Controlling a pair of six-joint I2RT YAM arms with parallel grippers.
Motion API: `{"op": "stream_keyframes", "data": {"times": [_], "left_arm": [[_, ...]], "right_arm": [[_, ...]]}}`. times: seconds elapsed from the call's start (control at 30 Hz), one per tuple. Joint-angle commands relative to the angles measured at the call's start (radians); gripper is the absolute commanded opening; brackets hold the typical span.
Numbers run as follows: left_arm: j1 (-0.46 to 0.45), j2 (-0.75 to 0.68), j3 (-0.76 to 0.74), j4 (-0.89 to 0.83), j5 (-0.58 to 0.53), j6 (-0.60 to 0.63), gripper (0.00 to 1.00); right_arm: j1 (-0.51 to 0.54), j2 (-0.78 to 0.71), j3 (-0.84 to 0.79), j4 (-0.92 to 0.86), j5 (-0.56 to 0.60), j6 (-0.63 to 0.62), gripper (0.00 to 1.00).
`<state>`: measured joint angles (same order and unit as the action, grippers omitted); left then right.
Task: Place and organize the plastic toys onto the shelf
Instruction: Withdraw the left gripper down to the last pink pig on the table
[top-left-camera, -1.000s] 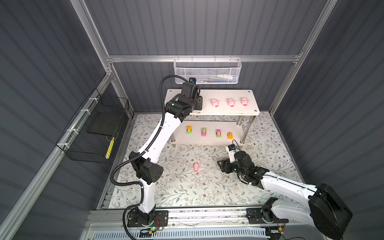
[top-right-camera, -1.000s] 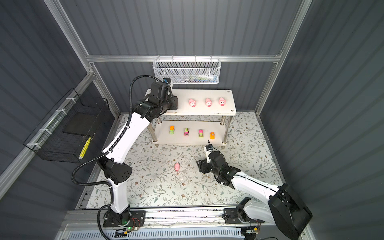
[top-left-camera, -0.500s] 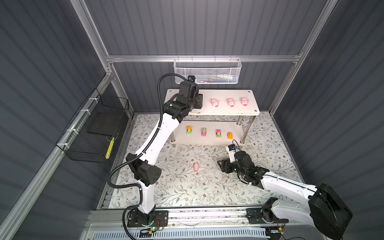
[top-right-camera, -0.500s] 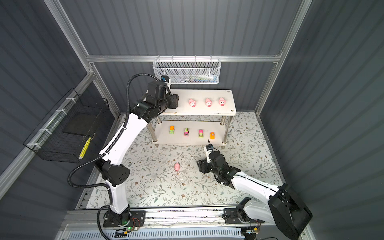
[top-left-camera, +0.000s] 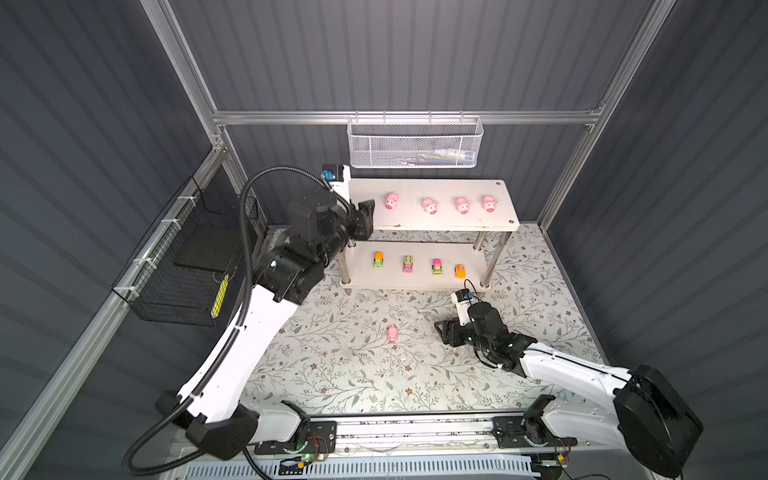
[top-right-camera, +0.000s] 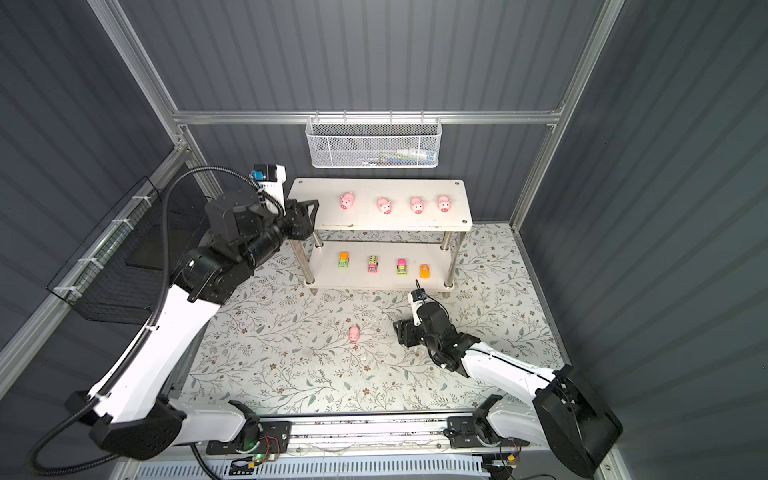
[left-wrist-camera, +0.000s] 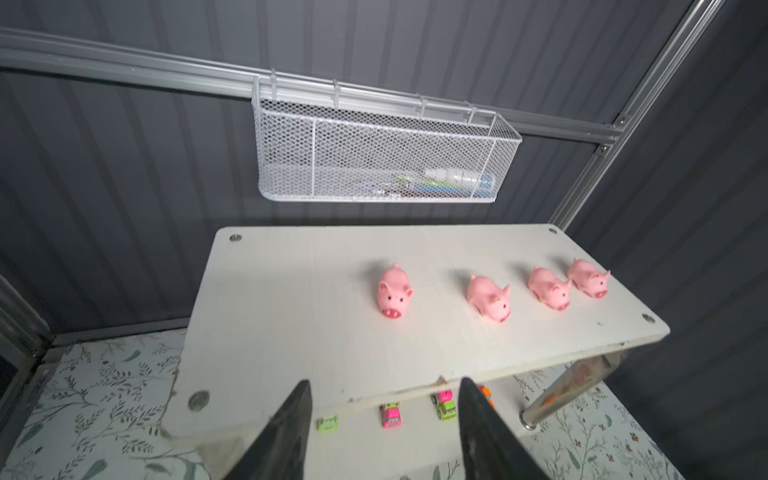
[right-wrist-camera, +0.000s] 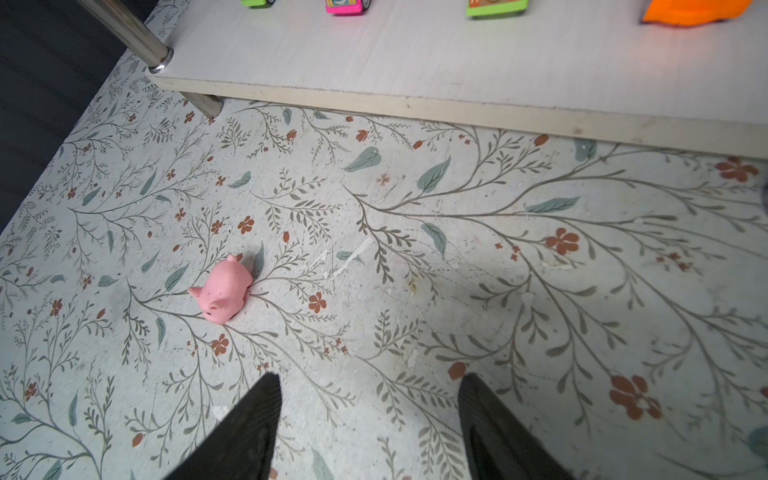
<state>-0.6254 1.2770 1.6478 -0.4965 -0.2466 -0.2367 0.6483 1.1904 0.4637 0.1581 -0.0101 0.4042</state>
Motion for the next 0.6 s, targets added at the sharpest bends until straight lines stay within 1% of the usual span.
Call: {"op": "stream_keyframes", "data": {"times": [0.0,0.07,0.13,0.23,0.33,0.43,0.57], "left_arm": [[-0.04,-0.098,-0.123,-0.012,-0.017,-0.055,0.56],[-0.057,-0.165,-0.203,-0.036,-0.013,-0.095,0.56],[-0.065,-0.227,-0.314,-0.053,0.016,-0.146,0.56],[-0.072,-0.282,-0.454,-0.065,0.064,-0.225,0.57],[-0.089,-0.309,-0.614,-0.013,0.096,-0.295,0.57],[-0.112,-0.282,-0.751,0.055,0.106,-0.334,0.58],[-0.157,-0.172,-0.841,0.12,0.096,-0.338,0.61]], "right_arm": [[-0.004,0.019,0.013,0.005,-0.021,-0.002,0.69],[-0.004,0.027,0.021,0.0,-0.027,-0.004,0.69],[-0.004,0.03,0.022,0.001,-0.027,-0.001,0.69],[-0.004,0.028,0.023,0.001,-0.031,0.002,0.69],[-0.004,0.027,0.025,0.0,-0.032,0.005,0.69],[-0.003,0.023,0.025,-0.002,-0.032,0.003,0.69],[-0.003,0.011,0.02,-0.002,-0.028,0.001,0.69]]}}
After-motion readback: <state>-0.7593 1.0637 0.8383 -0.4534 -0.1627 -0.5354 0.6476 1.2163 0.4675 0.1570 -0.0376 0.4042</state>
